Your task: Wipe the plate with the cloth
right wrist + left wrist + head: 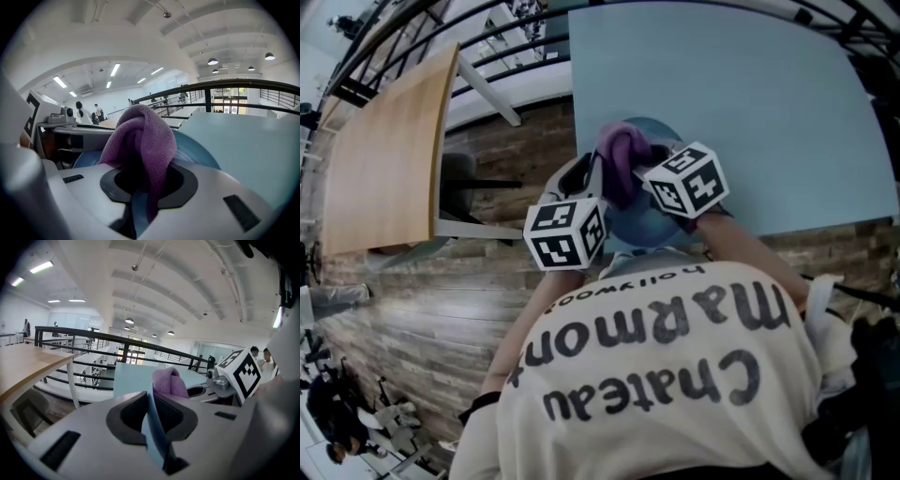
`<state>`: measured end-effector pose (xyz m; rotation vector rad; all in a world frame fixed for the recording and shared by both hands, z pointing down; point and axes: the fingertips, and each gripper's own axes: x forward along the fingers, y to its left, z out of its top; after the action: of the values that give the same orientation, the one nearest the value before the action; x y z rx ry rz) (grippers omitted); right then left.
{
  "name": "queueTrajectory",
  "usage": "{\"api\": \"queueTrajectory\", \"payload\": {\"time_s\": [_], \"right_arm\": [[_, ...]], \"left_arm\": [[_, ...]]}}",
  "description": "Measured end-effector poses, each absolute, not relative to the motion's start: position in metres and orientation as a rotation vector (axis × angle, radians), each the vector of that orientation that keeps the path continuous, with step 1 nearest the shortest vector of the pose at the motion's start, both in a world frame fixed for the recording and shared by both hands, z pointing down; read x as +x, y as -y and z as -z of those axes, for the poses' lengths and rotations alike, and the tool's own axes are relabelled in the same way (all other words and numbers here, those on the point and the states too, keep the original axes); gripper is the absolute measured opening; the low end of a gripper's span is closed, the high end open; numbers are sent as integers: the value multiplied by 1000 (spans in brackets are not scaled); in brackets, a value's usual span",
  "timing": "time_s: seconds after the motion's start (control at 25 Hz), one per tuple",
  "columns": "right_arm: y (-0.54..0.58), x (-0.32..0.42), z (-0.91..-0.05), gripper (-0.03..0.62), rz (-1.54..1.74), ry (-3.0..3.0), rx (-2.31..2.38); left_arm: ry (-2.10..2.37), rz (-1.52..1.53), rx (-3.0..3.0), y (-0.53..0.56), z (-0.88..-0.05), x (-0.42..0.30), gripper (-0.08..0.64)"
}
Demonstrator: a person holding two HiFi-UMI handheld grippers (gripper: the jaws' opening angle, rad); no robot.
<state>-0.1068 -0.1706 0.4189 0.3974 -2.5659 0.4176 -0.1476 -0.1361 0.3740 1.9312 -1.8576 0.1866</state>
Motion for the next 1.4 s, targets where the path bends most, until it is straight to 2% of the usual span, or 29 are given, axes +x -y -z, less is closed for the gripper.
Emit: {"api": "queueTrajectory", "payload": {"time_s": [0.68,1.4], "right_arm": [[210,-63,-454,97,-609,2413,642],[203,-1,-492,95,-783,2225,882]], "left_arm": [[1826,-180,1932,152,-380,-151,37],[1765,-213,1947,159,-385,-148,37]]}}
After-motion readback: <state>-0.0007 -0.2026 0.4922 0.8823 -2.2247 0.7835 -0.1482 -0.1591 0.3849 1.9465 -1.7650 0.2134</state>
